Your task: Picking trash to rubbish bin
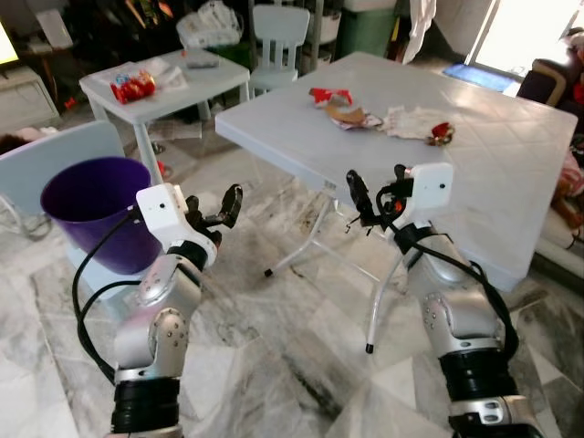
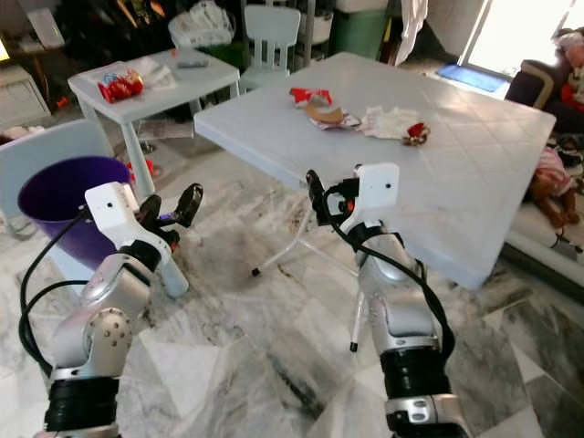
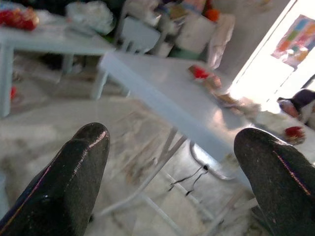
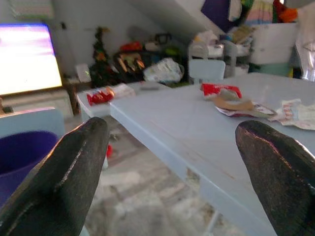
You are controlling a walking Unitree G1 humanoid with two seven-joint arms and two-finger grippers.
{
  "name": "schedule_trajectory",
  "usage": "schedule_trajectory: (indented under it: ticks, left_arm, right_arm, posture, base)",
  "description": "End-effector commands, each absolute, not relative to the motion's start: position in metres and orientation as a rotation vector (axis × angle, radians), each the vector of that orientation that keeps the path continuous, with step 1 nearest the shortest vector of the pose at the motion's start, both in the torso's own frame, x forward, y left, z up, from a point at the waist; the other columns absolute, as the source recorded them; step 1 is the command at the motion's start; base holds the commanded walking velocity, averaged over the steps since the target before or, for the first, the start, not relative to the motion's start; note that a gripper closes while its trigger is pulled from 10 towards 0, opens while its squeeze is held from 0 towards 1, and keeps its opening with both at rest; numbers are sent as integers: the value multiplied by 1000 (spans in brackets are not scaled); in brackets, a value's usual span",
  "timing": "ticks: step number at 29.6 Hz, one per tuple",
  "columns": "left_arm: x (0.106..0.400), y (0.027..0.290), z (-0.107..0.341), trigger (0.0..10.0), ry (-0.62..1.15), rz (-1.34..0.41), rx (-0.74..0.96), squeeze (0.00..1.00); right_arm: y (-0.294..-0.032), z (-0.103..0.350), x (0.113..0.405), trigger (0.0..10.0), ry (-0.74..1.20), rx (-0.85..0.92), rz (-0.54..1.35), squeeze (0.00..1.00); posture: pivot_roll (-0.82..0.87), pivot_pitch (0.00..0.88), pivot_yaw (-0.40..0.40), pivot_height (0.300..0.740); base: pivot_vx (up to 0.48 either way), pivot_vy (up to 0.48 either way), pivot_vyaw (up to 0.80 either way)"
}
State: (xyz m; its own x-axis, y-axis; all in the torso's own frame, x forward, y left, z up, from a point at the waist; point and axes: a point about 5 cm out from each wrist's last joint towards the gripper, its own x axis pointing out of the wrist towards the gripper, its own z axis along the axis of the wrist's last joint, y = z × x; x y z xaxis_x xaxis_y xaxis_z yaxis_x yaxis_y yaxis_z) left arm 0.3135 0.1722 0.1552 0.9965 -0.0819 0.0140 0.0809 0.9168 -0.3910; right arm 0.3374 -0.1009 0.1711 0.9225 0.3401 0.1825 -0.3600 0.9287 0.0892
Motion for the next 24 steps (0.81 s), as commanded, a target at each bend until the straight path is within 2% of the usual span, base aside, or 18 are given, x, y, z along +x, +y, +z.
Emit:
schedule_trajectory:
  ticks: [1, 10, 13, 18, 19, 24]
  left_arm:
    - [316, 158, 160, 10000, -4, -138, -406, 0]
    - [322, 160, 163, 10000, -5, -133, -397, 0]
    - [323, 158, 163, 10000, -8, -149, -401, 0]
    - [324, 153, 162, 10000, 0, -177, -414, 0]
    - [326, 149, 163, 10000, -6, -188, -431, 0]
    - [331, 146, 167, 10000, -12, -198, -435, 0]
  right_arm:
    - [-118, 169, 338, 10000, -164, 99, 307, 0]
    - [-113, 170, 338, 10000, -174, 103, 318, 0]
    - [-118, 171, 337, 10000, -191, 97, 304, 0]
    - [-134, 171, 332, 10000, -206, 55, 262, 0]
    - [-144, 170, 332, 10000, -202, 42, 232, 0]
    - [-162, 167, 329, 10000, -190, 13, 206, 0]
  posture:
    - [110, 0, -31, 740]
    - [104, 0, -21, 740]
    - [87, 0, -13, 740]
    - [60, 0, 1, 740]
    - [42, 0, 9, 740]
    - [37, 0, 14, 740]
  base:
    - [0, 0, -800]
    - [0, 0, -800]
    - [0, 0, 0]
    - [404, 259, 0]
    - [326, 349, 0]
    - [0, 0, 0]
